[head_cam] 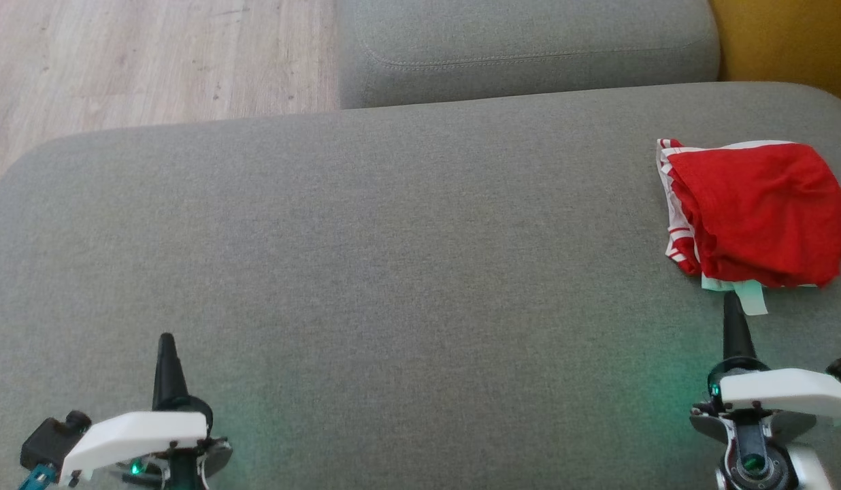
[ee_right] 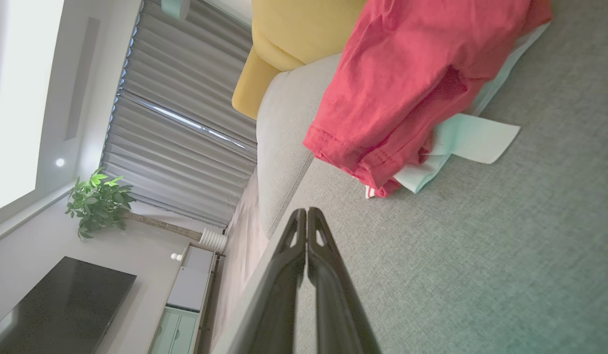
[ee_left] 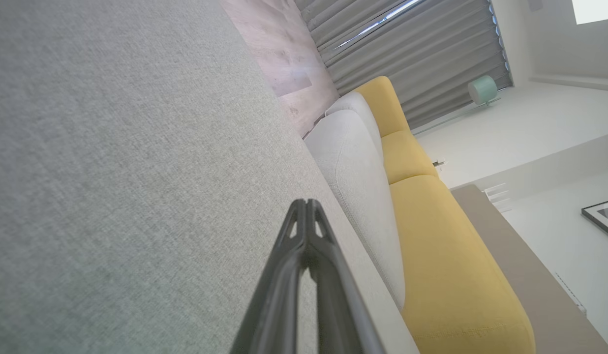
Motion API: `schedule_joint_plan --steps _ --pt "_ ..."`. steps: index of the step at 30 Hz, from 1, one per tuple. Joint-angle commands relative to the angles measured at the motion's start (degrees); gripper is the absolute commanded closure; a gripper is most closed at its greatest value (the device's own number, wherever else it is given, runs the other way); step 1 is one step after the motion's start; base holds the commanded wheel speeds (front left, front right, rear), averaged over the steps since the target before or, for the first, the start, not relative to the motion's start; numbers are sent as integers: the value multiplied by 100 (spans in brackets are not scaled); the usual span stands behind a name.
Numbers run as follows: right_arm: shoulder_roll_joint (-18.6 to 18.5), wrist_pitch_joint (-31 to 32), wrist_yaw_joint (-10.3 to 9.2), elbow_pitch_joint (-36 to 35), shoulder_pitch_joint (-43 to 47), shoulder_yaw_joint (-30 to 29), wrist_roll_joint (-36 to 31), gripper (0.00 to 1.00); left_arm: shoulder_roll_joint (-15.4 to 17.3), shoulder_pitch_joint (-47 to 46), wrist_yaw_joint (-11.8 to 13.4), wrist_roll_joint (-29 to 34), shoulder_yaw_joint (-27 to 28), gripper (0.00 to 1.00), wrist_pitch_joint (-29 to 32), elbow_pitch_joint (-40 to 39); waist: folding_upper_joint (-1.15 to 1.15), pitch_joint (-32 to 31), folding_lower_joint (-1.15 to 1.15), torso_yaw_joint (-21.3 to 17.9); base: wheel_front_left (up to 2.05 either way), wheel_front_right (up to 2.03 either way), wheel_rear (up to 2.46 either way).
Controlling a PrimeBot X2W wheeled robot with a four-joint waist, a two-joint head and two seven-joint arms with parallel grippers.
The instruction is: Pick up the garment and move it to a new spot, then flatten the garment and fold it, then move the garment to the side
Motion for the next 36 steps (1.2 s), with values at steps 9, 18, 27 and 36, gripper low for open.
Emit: schedule_joint_plan --steps 9,18,27,36 --pt "-47 173 -3 -286 -260 2 677 100 25 -299 -72 -590 272 100 180 -167 0 -26 0 -10 0 0 0" --pt "-49 324 -3 -340 -264 -56 1241 100 27 -326 -100 -1089 360 100 332 -163 0 -51 0 -19 0 0 0" --pt "-50 458 -3 -389 -268 -108 1742 100 29 -350 -126 -1533 438 100 468 -159 0 -73 0 -27 0 0 0" --pt "-52 643 -4 -455 -273 -179 2429 100 32 -383 -160 -2142 546 100 654 -155 0 -103 0 -39 0 0 0"
